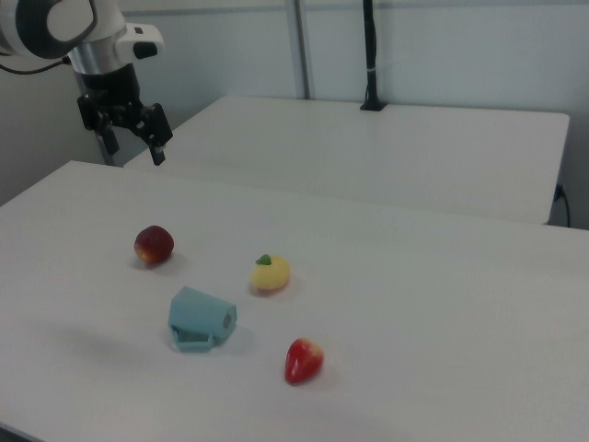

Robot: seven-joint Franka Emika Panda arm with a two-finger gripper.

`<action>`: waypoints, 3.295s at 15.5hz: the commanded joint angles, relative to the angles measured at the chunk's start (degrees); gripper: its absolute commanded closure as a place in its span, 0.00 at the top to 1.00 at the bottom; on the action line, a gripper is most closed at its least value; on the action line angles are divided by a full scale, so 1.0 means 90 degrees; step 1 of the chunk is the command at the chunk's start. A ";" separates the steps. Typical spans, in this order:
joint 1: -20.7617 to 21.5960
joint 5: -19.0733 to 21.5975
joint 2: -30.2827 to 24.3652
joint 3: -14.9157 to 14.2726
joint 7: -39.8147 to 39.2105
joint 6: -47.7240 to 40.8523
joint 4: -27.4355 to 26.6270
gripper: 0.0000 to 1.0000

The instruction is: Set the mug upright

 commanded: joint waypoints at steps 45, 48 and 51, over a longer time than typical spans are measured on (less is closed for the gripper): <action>0.0016 0.0073 -0.0151 -0.0241 -0.0192 -0.0054 -0.0107 1.00; -0.0110 0.0063 -0.0102 -0.0154 -0.0201 -0.0024 -0.0107 1.00; -0.0238 0.0034 -0.0082 0.0023 -0.0503 -0.0053 -0.0107 1.00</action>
